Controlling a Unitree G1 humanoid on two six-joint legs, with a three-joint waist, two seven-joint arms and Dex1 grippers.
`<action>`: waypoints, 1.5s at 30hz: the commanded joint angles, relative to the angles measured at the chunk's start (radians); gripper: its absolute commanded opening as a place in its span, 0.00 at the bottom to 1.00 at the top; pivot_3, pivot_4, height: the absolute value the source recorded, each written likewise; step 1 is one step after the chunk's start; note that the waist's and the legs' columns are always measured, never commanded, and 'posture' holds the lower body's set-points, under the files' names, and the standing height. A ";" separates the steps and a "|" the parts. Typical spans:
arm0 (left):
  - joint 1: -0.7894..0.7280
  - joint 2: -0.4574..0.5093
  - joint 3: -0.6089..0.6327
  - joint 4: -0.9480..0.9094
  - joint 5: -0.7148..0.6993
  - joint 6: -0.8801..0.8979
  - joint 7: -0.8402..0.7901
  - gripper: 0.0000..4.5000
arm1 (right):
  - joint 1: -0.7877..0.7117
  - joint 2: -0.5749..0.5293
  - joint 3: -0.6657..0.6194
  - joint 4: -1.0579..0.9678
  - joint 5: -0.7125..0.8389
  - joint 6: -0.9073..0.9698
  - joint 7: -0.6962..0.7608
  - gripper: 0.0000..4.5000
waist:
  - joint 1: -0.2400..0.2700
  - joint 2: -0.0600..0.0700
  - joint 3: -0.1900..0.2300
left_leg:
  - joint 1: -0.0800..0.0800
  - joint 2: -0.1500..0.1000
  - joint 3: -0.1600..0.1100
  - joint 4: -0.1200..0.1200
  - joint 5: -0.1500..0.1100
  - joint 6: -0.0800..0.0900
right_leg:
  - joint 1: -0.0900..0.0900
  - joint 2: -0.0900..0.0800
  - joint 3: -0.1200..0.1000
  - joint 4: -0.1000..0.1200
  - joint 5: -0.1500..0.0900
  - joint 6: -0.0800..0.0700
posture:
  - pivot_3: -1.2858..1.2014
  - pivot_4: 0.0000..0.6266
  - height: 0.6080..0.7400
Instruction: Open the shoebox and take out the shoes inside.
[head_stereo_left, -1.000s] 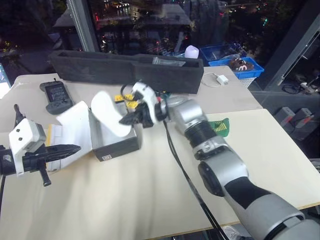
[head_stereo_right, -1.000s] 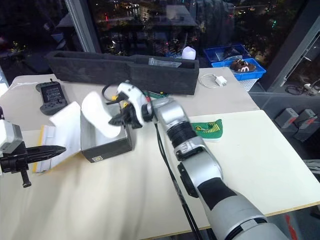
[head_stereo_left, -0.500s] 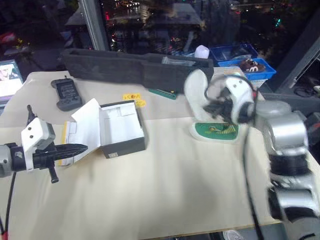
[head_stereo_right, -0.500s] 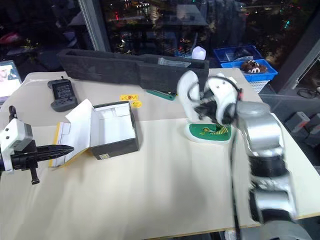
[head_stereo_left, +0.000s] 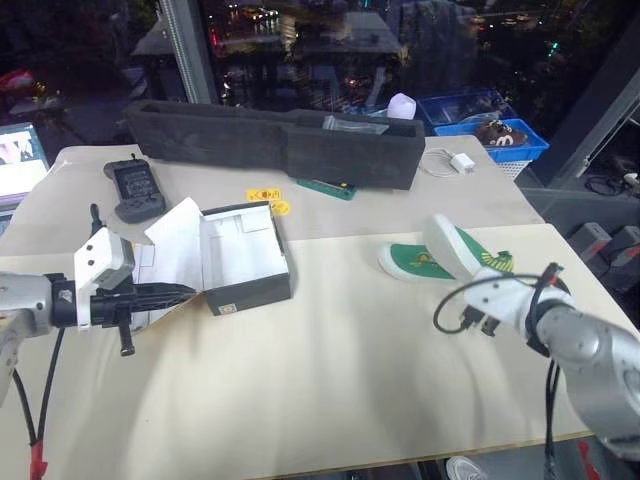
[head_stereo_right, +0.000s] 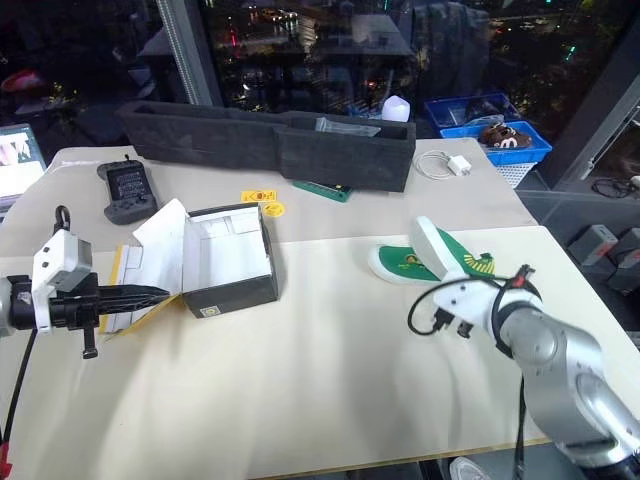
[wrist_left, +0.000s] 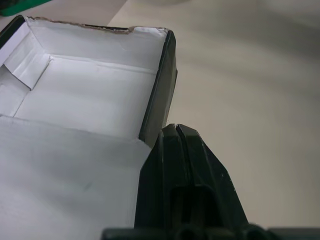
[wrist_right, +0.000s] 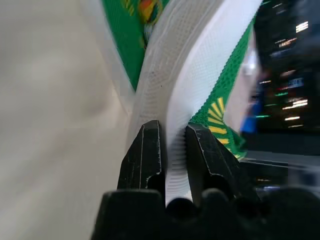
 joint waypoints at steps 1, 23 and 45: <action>-0.028 0.014 0.000 -0.010 -0.003 -0.017 -0.003 0.00 | 0.059 0.002 0.027 0.037 -0.184 -0.116 -0.139 0.07 | 0.000 0.000 0.000 | 0.000 0.000 0.000 0.000 0.000 0.000 | 0.000 0.000 0.000 0.000 0.000 0.000 | 0.52 0.24 0.94; -0.024 0.011 0.008 -0.038 -0.019 0.006 0.016 0.00 | 0.122 0.173 0.055 0.138 -0.459 -0.516 -0.327 0.07 | -0.008 -0.002 -0.001 | 0.000 0.000 -0.001 0.002 0.000 0.000 | 0.001 0.001 0.001 0.001 0.000 0.000 | 0.52 0.24 0.94; 0.001 0.016 0.033 -0.051 -0.030 0.004 0.035 0.00 | 0.056 0.244 -0.027 0.228 -0.142 -0.462 0.055 0.70 | -0.006 -0.009 -0.005 | 0.003 0.001 -0.001 0.008 -0.003 -0.005 | 0.006 0.001 0.001 0.001 0.001 0.002 | 0.52 0.24 0.94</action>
